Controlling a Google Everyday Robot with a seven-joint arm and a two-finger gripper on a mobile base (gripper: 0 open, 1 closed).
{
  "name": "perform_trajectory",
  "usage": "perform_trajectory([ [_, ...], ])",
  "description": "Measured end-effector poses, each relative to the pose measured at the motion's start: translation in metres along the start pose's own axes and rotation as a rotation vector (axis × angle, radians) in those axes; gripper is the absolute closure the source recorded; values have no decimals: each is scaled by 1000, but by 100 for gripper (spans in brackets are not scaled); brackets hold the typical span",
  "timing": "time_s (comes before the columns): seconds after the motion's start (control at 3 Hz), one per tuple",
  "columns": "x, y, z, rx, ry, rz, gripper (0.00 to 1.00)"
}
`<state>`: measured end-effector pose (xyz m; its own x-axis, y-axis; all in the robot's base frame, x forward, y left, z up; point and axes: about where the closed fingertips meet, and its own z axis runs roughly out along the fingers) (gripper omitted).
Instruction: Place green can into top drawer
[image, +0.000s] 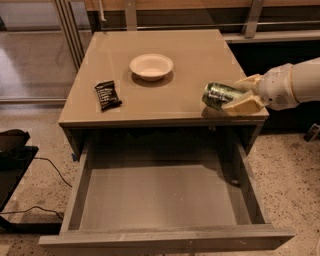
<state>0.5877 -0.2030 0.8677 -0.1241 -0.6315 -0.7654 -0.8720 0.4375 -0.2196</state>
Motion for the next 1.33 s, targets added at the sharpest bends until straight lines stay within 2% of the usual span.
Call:
perform_trajectory([
  [0.33, 27, 31, -19, 11, -8, 26, 100],
  [0.67, 57, 75, -17, -28, 7, 53, 100],
  [1.0, 57, 75, -17, -28, 7, 53, 100],
  [1.33, 55, 87, -1, -60, 10, 28, 100],
])
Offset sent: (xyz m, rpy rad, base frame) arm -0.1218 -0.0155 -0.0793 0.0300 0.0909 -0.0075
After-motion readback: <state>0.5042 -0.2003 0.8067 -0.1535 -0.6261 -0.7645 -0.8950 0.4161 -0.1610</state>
